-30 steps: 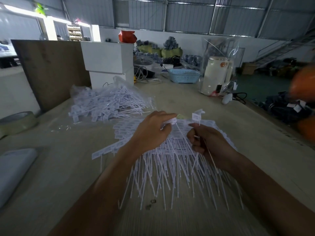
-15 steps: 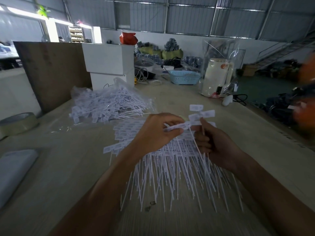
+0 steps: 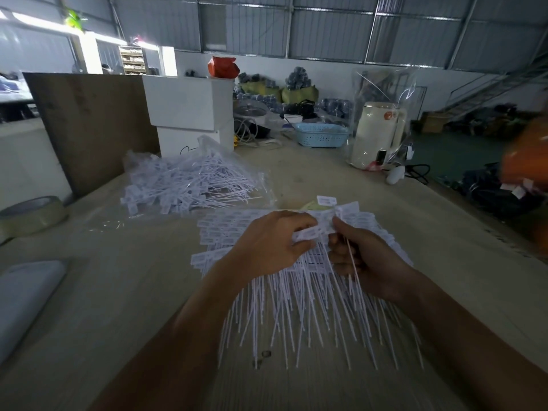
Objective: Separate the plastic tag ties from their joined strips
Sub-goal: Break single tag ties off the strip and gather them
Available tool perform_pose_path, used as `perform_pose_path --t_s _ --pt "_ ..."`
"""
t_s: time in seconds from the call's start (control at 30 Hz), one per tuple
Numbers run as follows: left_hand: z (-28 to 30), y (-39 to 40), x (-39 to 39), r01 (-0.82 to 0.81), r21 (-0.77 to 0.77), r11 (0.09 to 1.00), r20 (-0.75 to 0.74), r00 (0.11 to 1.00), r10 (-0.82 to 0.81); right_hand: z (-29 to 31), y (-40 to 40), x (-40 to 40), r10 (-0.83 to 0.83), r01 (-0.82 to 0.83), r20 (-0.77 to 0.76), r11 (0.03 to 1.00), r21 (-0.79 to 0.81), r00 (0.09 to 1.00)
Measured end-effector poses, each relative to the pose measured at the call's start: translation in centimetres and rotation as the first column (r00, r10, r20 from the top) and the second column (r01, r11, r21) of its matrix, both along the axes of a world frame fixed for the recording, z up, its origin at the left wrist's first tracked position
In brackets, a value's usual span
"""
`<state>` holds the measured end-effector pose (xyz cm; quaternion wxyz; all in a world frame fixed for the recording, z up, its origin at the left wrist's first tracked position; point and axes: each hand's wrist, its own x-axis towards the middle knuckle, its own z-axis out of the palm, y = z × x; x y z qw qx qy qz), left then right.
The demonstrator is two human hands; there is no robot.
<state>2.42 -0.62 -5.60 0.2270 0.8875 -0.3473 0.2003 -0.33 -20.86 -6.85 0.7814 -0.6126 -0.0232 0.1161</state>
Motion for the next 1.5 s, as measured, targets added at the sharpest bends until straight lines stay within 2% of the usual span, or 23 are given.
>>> perform_pose_path --t_s 0.1,0.2,0.33,0.4,0.5,0.6,0.67,0.73,0.87,1.03,1.17,1.3,1.4,1.5 --pt "0.0 -0.1 -0.1 -0.081 -0.026 0.996 0.041 0.996 0.082 -0.3 0.2 0.0 0.013 -0.013 0.028 1.000 -0.004 1.000" --pt "0.2 0.0 -0.2 -0.084 -0.047 0.995 0.062 0.994 0.086 -0.2 0.1 0.0 0.021 -0.016 0.118 0.999 -0.048 0.993" --pt "0.3 0.1 -0.2 -0.043 0.014 0.999 0.057 0.997 0.042 -0.3 0.2 -0.2 0.017 0.046 0.259 0.971 -0.235 0.966" --pt "0.3 0.1 -0.2 -0.033 0.049 0.998 0.028 0.999 0.032 -0.3 0.1 -0.3 0.034 0.053 0.289 0.955 -0.290 0.957" --pt "0.3 0.1 -0.2 0.009 0.020 1.000 -0.022 1.000 -0.009 -0.1 0.1 -0.6 0.058 0.049 0.314 0.945 -0.324 0.948" --pt "0.2 0.2 0.1 0.010 -0.052 0.999 -0.110 0.994 -0.016 0.1 0.4 -0.8 0.075 0.153 0.428 0.867 -0.474 0.900" --pt "0.2 0.2 0.3 0.018 -0.113 0.993 -0.145 0.989 -0.035 0.2 0.7 -0.9 0.077 0.209 0.480 0.831 -0.515 0.874" --pt "0.4 0.3 0.4 0.022 -0.168 0.986 -0.162 0.986 -0.050 0.3 0.8 -1.1 0.041 0.209 0.469 0.858 -0.469 0.882" --pt "0.6 0.2 0.1 0.035 -0.221 0.975 -0.053 0.997 -0.048 0.5 0.8 -1.2 0.008 0.164 0.392 0.901 -0.402 0.920" --pt "0.6 0.1 -0.2 0.036 -0.141 0.989 0.076 0.997 -0.026 0.6 0.7 -1.2 0.057 -0.042 0.090 0.986 -0.158 0.994" --pt "0.8 0.6 -0.1 0.050 0.074 0.996 0.236 0.969 -0.066 0.2 -0.2 -0.9 0.140 -0.129 0.047 0.974 -0.188 0.989" --pt "0.5 0.5 0.1 -0.043 0.240 0.970 0.369 0.928 -0.050 0.1 -0.2 -0.9 0.172 -0.150 0.051 0.944 -0.293 0.984" --pt "0.2 0.6 0.5 -0.065 0.282 0.957 0.333 0.942 -0.034 0.4 -0.1 -1.1 0.199 -0.164 0.059 0.917 -0.363 0.978" --pt "0.4 1.0 0.9 -0.049 0.200 0.978 0.289 0.957 -0.011 1.0 0.0 -1.3 0.185 -0.149 0.076 0.928 -0.341 0.980"
